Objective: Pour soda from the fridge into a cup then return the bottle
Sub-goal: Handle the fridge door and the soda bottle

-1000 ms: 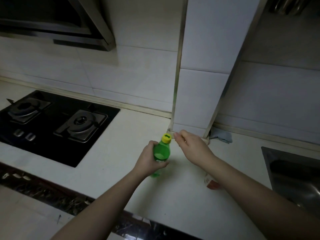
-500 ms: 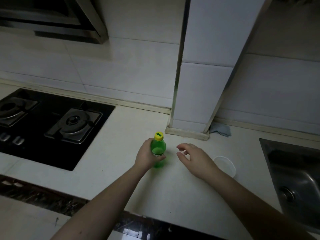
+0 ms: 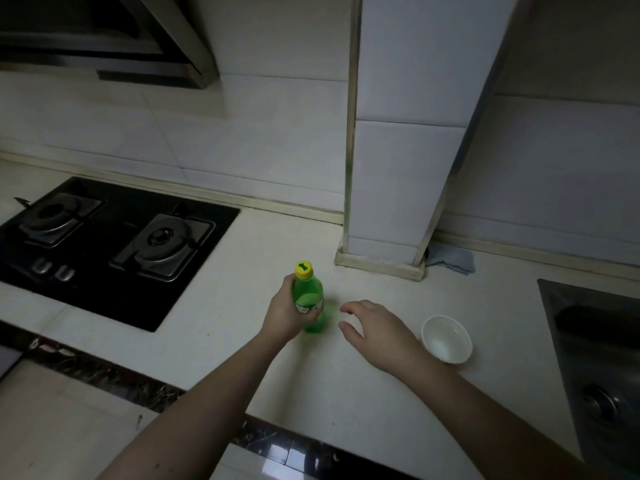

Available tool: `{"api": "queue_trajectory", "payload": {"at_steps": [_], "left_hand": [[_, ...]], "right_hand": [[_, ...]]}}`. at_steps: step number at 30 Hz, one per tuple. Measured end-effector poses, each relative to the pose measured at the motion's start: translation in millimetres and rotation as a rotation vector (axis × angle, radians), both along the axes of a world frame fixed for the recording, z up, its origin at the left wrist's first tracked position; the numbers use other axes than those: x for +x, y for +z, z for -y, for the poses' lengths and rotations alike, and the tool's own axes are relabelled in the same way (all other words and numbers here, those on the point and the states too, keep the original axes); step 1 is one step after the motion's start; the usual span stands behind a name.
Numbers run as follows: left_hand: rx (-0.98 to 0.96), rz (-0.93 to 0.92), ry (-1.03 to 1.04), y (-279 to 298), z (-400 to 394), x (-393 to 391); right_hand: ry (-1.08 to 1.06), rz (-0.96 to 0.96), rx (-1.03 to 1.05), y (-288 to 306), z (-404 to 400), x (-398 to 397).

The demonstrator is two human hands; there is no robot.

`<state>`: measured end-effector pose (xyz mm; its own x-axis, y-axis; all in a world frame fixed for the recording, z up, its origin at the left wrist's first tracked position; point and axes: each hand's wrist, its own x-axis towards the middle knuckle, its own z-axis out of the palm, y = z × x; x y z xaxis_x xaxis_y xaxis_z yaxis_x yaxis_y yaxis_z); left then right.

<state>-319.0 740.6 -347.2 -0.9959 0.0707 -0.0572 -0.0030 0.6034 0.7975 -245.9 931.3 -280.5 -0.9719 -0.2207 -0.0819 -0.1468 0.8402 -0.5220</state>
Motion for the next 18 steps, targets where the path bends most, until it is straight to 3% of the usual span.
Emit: {"api": "queue_trajectory", "payload": {"at_steps": [12, 18], "left_hand": [[-0.079, 0.065, 0.066, 9.9, 6.3, 14.6], [-0.42, 0.115, 0.174, 24.5, 31.0, 49.9]], "right_hand": [[0.159, -0.077, 0.139, -1.3, -9.9, -6.5], [0.277, -0.21, 0.233, 6.2, 11.4, -8.7]]}}
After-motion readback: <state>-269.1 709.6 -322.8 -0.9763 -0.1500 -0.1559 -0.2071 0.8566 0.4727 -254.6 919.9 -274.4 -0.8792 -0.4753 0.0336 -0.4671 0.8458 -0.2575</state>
